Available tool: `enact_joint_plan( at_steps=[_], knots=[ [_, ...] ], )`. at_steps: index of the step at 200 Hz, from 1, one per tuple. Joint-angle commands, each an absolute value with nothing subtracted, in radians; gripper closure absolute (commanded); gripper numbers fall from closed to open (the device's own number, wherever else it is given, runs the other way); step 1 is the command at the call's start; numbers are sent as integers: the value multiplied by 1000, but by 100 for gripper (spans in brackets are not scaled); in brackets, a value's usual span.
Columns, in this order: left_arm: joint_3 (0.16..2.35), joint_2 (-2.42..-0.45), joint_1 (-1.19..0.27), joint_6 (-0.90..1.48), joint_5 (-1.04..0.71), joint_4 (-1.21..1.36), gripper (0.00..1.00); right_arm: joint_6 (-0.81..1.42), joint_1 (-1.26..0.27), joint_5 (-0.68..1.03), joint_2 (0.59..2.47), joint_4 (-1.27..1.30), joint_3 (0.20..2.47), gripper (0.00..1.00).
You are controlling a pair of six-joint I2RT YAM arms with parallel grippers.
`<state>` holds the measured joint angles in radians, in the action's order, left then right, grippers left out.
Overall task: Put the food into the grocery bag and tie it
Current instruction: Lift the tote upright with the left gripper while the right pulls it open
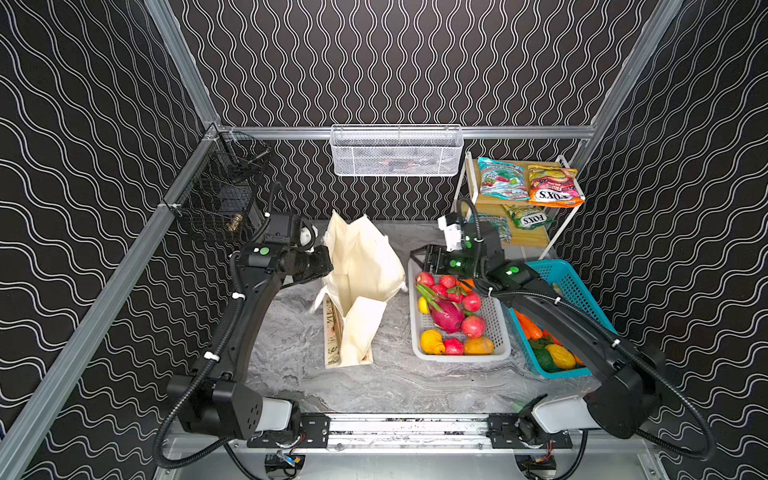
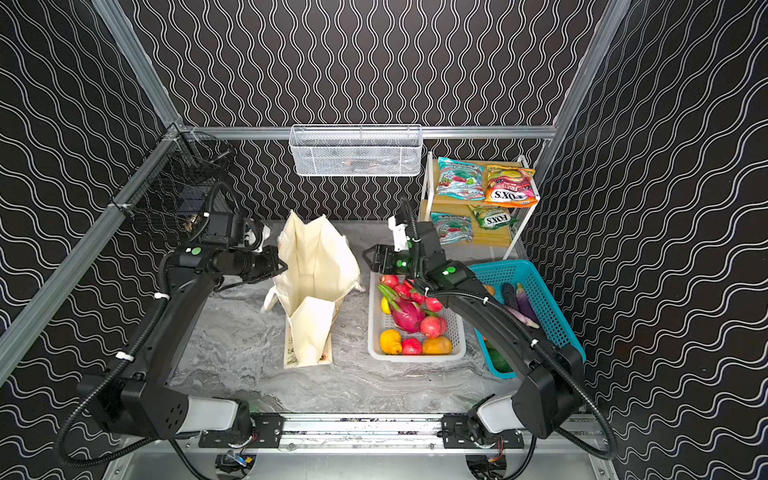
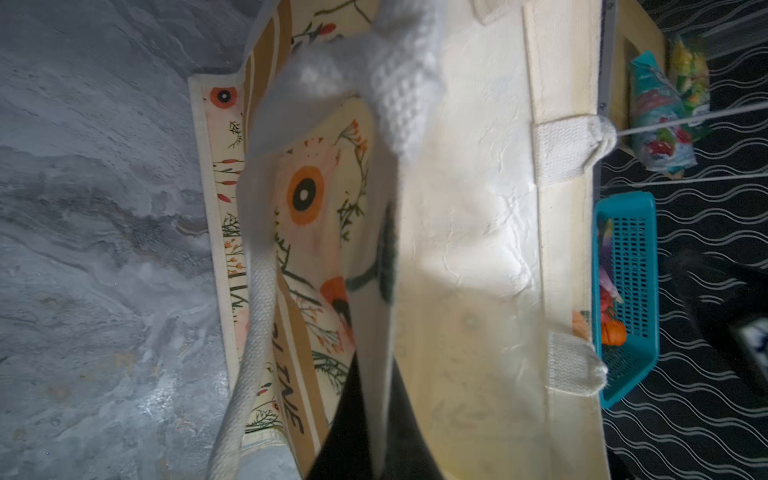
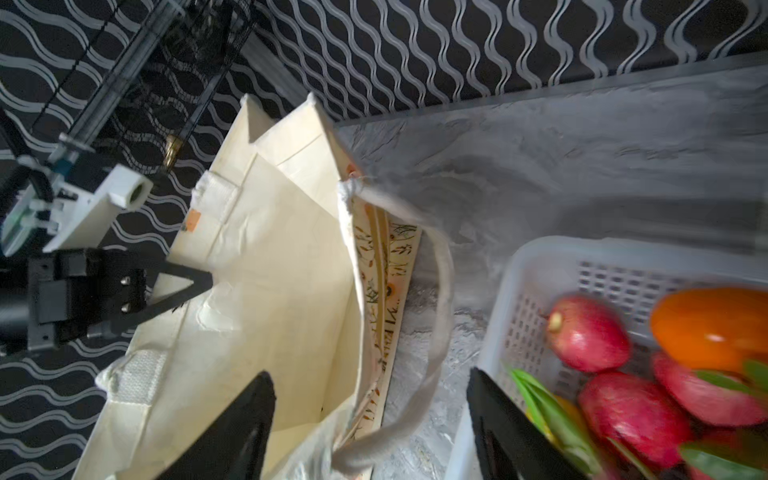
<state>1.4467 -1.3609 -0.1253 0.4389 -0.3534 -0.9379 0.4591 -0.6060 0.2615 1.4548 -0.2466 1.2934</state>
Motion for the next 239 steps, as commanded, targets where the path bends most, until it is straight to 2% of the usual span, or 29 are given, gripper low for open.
enact_joint_plan(
  at_steps=[1,35,54,62,86,114,123,138,149,160,175,189,217,239],
  knots=[
    [1438,-1331,-124,428,-440,-940,100,443,-654,296,1490,-236,1308,24],
    [1437,-1307,-124,430,-463,-959,100,454,-690,268,1543,-242,1316,25],
    [1431,-1299,-124,437,-473,-956,100,461,-693,270,1573,-256,1326,29],
    [1430,-1295,-124,441,-473,-958,100,462,-694,269,1581,-267,1328,35],
    [1423,-1280,-124,456,-463,-953,100,458,-701,255,1583,-338,1355,64],
    [1400,-1256,-124,483,-450,-928,100,446,-716,201,1543,-412,1368,82],
    [1392,-1248,-123,492,-450,-920,100,450,-716,197,1531,-423,1361,78],
    [1379,-1240,-121,506,-456,-906,100,462,-719,205,1518,-405,1327,55],
    [1368,-1236,-120,514,-463,-894,100,480,-722,206,1519,-390,1301,43],
    [1359,-1234,-120,524,-469,-886,100,493,-731,207,1527,-379,1283,39],
    [1344,-1230,-116,534,-479,-873,100,508,-748,209,1540,-350,1257,40],
    [1333,-1222,-114,544,-489,-864,100,523,-761,207,1544,-319,1234,51],
    [1329,-1202,-104,537,-477,-881,100,510,-769,140,1522,-364,1257,100],
    [1372,-1215,-103,459,-357,-994,100,485,-769,20,1503,-558,1391,100]
  ],
)
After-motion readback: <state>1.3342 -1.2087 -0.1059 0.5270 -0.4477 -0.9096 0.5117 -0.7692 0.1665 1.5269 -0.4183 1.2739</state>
